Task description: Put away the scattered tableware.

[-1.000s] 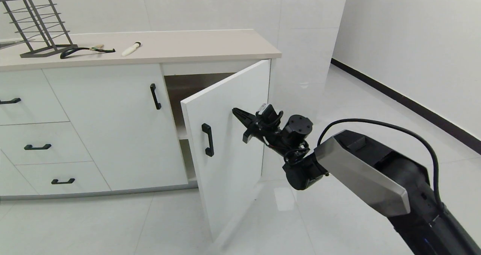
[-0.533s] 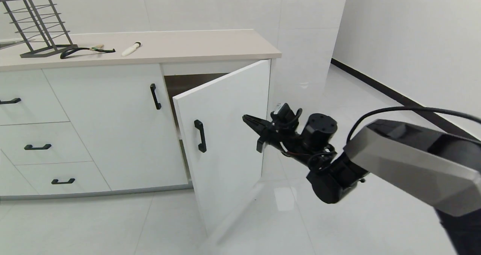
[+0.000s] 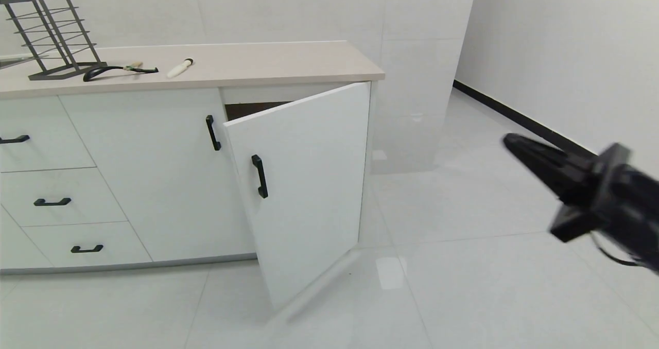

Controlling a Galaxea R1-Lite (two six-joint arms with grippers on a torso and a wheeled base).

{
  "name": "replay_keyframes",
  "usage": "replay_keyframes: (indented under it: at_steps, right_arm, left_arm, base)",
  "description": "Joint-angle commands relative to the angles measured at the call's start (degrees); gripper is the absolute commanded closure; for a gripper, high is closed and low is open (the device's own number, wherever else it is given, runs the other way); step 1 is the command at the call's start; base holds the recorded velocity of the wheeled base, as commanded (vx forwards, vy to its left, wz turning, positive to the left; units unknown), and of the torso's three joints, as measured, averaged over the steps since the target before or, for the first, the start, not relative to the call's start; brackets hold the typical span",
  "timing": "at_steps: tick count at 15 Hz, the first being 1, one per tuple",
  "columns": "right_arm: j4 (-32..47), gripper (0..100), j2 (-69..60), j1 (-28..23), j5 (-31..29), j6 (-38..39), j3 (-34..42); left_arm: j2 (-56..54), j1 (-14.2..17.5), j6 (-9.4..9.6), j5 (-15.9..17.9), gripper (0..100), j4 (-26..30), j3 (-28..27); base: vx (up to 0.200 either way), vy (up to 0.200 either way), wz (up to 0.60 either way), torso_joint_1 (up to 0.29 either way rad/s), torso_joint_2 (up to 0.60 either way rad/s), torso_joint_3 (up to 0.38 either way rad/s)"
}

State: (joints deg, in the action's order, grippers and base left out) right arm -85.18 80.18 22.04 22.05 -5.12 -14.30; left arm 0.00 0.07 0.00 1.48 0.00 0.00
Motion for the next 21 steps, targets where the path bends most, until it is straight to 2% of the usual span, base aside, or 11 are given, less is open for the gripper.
replay_keyframes:
  at_steps: [1, 4, 7, 11, 14, 17, 19, 21]
  right_arm:
    - [10.64, 100, -41.95, -15.10, -0.17, 3.36, 13.33]
    - [34.64, 100, -60.93, -17.03, -0.26, 3.27, 11.14]
    - [40.70, 100, -71.12, -21.78, -0.26, 3.36, 11.75]
    - [48.70, 100, -79.21, -21.86, -0.17, 3.19, 14.30]
    - [52.57, 100, -79.74, -21.95, -0.34, 2.83, 14.30]
    - [70.59, 100, -79.83, -21.95, -9.31, 3.36, 14.30]
    - [79.81, 100, -79.83, -21.95, -10.01, 3.19, 14.30]
    - [82.19, 100, -79.74, -22.04, -11.86, 3.54, 14.30]
  left_arm:
    - [0.09, 0.01, 0.00, 0.02, 0, 0.00, 0.00]
    - [0.09, 0.01, 0.00, 0.02, 0, 0.00, 0.00]
    - [0.09, 0.01, 0.00, 0.02, 0, 0.09, 0.00]
    - [0.09, 0.01, 0.00, 0.02, 0, 0.09, 0.00]
    - [0.09, 0.01, 0.00, 0.02, 0, 0.00, 0.00]
    - [0.09, 0.01, 0.00, -0.07, 0, 0.09, 0.00]
    - [0.09, 0.01, 0.00, -0.07, 0, 0.09, 0.00]
    - [0.09, 0.01, -0.09, -0.07, 0, 0.09, 0.00]
  base:
    - [0.000, 0.000, 0.00, 0.000, 0.00, 0.000]
    - [0.000, 0.000, 0.00, 0.000, 0.00, 0.000]
    - [0.000, 0.000, 0.00, 0.000, 0.00, 0.000]
    - [0.000, 0.000, 0.00, 0.000, 0.00, 0.000]
    - [0.000, 0.000, 0.00, 0.000, 0.00, 0.000]
    - [0.000, 0.000, 0.00, 0.000, 0.00, 0.000]
    - [0.000, 0.000, 0.00, 0.000, 0.00, 0.000]
    - [0.000, 0.000, 0.00, 0.000, 0.00, 0.000]
